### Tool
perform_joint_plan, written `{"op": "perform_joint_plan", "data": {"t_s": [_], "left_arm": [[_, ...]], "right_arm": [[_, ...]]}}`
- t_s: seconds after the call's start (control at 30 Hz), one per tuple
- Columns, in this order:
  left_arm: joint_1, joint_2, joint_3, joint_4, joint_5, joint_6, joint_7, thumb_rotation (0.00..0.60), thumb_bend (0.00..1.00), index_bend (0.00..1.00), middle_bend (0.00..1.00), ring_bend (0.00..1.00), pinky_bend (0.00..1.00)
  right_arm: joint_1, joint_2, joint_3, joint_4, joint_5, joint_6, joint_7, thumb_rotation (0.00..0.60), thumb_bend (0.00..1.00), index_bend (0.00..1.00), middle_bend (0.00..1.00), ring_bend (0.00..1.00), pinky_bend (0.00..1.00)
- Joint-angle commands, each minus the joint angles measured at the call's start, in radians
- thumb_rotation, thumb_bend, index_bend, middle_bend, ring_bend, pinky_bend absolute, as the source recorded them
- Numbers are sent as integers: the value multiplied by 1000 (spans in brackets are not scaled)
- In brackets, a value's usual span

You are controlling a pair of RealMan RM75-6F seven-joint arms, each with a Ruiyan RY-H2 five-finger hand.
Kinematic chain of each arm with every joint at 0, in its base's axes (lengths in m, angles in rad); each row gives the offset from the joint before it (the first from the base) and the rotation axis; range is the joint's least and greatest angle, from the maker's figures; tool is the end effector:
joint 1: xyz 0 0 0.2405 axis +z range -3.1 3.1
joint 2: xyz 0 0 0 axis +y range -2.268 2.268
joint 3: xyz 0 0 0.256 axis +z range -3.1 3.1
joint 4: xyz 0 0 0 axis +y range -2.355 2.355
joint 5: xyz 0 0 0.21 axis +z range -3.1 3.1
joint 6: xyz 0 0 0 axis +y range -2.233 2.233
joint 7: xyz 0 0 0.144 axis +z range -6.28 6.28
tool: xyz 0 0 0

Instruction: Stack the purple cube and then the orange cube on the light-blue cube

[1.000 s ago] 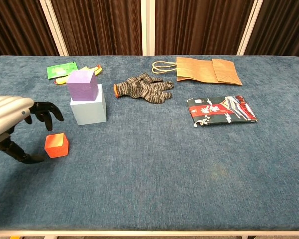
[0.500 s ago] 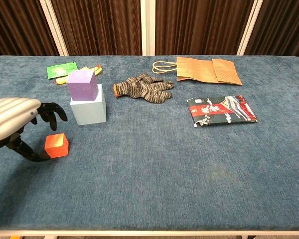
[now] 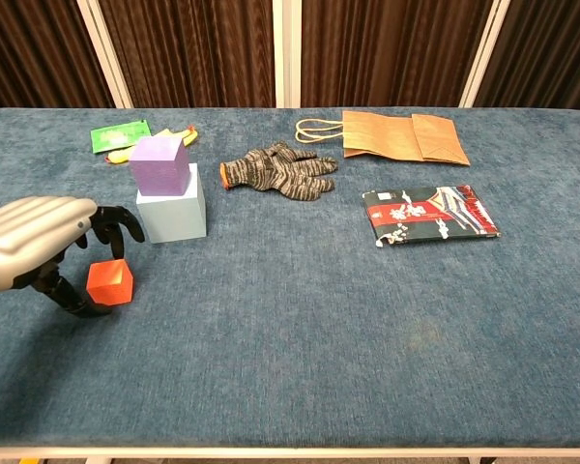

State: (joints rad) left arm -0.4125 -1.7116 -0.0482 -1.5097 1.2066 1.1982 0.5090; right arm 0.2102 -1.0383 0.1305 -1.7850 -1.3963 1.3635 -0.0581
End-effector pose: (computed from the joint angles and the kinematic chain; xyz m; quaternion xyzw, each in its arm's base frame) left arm -0.2023 0.2388 -0.0545 -0.7037 -0.4224 -0.3314 0.4653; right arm -0.2666 -0.2294 0.1678 0.5991 -0.3967 0.4115 0.5607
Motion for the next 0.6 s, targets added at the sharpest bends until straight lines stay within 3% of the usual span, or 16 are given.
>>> {"op": "perform_joint_plan", "data": {"t_s": [0.03,0.43,0.6], "left_arm": [[-1,-5,-4,8,-1,1,1,600,192,369,540,346,371],[5,4,-11,-12,-25,-3,9,600,284,398,594,348,371],[27,79,-1,-90,-22,34,29,600,285,399,598,348,371]], "right_arm": [[0,0,0,1,0,0,2,600,118,0,102,0,0],[2,0,3,2,4,-1,6,600,118,0,102,0,0],[1,2,4,0,5,0,10,600,118,0,102,0,0]]}}
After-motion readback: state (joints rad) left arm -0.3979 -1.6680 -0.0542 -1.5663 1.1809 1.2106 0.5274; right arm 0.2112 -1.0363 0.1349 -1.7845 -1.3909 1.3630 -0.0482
